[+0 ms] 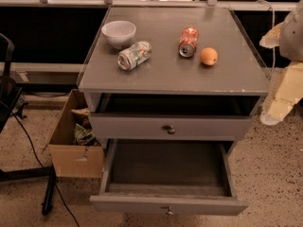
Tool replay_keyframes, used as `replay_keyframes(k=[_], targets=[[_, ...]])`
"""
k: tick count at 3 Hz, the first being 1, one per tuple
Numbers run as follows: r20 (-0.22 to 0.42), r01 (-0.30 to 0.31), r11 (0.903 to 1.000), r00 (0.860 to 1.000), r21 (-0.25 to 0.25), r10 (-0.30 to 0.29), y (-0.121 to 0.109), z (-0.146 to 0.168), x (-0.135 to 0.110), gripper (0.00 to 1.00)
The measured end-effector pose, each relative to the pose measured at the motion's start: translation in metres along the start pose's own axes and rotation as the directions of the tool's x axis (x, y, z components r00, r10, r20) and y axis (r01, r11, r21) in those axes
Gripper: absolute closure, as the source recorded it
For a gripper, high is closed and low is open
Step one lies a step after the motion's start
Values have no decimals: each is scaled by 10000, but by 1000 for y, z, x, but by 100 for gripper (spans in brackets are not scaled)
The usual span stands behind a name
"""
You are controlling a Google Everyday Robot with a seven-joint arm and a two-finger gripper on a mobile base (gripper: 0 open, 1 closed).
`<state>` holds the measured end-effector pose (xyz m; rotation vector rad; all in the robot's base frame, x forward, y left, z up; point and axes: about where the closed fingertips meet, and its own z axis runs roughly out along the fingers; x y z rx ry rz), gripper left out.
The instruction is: Close middle drawer
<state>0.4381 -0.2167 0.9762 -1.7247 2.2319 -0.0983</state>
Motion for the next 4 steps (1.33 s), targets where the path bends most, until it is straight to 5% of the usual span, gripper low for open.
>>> replay_keyframes(k=[2, 4], targets=[[254, -291, 9996, 9992, -63, 293, 5, 11, 3, 0], [1480, -1622, 9856, 9747, -469, 1674, 44, 74, 6, 3]])
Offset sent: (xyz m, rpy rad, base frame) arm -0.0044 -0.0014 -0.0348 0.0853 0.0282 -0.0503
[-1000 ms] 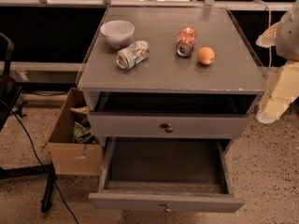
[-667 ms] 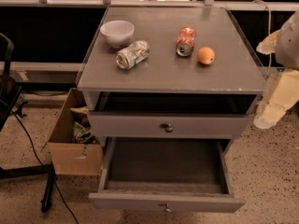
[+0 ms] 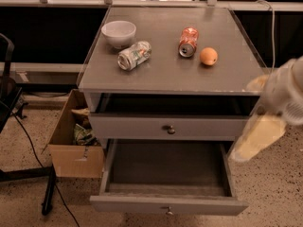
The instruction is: Close middle drawer
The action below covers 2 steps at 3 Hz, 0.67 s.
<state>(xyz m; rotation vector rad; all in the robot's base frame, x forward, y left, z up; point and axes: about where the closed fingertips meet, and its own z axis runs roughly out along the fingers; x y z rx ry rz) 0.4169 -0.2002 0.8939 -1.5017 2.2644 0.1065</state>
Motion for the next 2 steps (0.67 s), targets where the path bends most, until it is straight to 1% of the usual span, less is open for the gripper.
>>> replay_keyframes(k=[1, 2], targets=[[468, -410, 9990, 9980, -197, 419, 20, 43, 10, 27], [135, 150, 9992, 9998, -382, -145, 42, 97, 19, 50]])
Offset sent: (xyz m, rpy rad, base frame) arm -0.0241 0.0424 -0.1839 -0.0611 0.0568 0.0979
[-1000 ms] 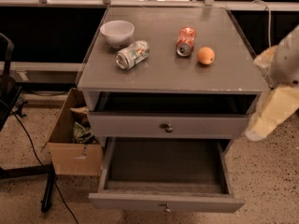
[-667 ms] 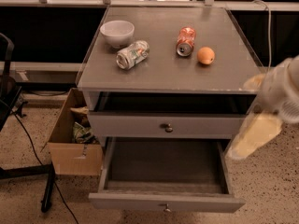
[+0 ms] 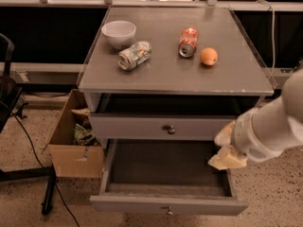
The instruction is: Close middle drawer
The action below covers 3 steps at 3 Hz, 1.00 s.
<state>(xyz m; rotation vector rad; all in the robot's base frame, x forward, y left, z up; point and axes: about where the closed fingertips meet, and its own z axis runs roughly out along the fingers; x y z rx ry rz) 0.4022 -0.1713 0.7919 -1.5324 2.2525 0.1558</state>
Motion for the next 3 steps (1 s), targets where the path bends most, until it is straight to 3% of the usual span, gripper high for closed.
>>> replay_keyframes(k=[2, 3], targets=[[-114, 28, 10000, 9999, -41, -28, 5, 9, 5, 97], [-321, 38, 9999, 9995, -158, -43, 9, 18, 17, 100]])
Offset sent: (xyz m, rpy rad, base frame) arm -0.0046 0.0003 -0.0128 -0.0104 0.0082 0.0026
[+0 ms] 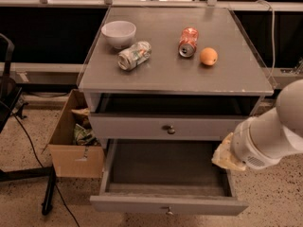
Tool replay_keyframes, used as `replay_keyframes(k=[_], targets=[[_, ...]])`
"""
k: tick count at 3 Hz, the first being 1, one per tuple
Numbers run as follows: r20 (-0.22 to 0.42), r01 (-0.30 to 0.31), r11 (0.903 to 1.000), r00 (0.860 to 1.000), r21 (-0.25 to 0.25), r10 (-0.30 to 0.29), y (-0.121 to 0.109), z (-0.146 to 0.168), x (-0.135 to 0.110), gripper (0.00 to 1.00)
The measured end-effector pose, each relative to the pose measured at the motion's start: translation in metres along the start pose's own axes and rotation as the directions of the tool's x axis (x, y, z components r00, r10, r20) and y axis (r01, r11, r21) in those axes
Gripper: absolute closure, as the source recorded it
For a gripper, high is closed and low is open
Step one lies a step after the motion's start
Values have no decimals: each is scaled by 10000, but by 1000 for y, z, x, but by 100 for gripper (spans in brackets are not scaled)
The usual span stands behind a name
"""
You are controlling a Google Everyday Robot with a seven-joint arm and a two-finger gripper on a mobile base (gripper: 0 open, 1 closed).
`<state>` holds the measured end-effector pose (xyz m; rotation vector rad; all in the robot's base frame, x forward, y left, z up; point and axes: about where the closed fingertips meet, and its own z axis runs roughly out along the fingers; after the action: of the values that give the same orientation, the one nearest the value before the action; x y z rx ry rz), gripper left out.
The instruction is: Close middle drawer
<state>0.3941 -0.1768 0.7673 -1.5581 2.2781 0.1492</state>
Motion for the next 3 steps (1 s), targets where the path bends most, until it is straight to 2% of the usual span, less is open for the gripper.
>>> replay_keyframes(k=[1, 3], targets=[[-46, -216, 9989, 9998, -411, 215, 12, 39, 45, 100], [518, -655, 9922, 9961, -1064, 714, 44, 96, 123, 100]])
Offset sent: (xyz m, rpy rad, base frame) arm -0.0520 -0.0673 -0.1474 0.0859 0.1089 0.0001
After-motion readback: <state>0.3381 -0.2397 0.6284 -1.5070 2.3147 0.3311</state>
